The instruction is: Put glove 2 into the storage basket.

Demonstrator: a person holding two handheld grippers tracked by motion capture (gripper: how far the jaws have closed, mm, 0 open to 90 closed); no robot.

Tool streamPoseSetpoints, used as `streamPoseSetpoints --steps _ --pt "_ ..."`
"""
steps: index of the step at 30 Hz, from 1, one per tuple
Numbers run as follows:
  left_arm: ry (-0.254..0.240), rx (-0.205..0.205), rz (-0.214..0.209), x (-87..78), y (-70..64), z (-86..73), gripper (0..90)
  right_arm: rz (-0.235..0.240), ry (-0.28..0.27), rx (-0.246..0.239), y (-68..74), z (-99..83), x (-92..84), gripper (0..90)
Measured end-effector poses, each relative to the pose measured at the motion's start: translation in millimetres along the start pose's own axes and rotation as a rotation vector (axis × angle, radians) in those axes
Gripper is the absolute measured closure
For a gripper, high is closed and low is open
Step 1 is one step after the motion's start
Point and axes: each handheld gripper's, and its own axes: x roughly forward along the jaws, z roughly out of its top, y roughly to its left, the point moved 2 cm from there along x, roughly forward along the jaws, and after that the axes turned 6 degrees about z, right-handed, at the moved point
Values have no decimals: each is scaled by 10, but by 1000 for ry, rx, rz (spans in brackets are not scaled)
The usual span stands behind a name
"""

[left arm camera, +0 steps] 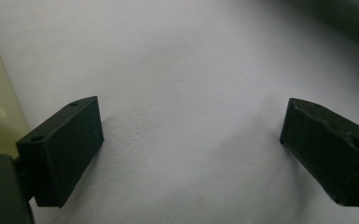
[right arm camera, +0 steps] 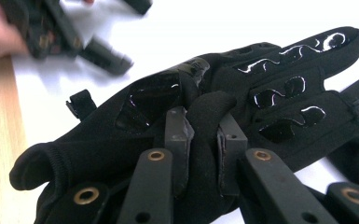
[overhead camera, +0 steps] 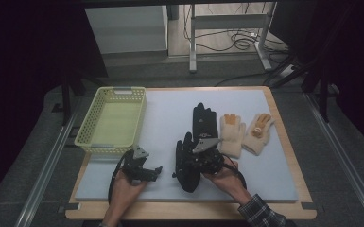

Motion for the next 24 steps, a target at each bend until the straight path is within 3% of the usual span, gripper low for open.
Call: streamPoseSetpoints --steps 4,9,12,18,24 --pt "3 7 -1 -2 4 0 59 -1 9 12 13 -104 105 549" --pt "-1 1 -1 0 1 0 59 -3 -54 46 -108 -33 -13 468" --pt "0 2 -1 0 1 0 59 -28 -61 65 -261 -8 -75 484" --pt "4 6 -1 -3 4 0 59 -138 -48 95 -721 11 -165 572" --pt "3 5 -1 -2 4 0 59 -208 -50 125 -1103 92 -172 570"
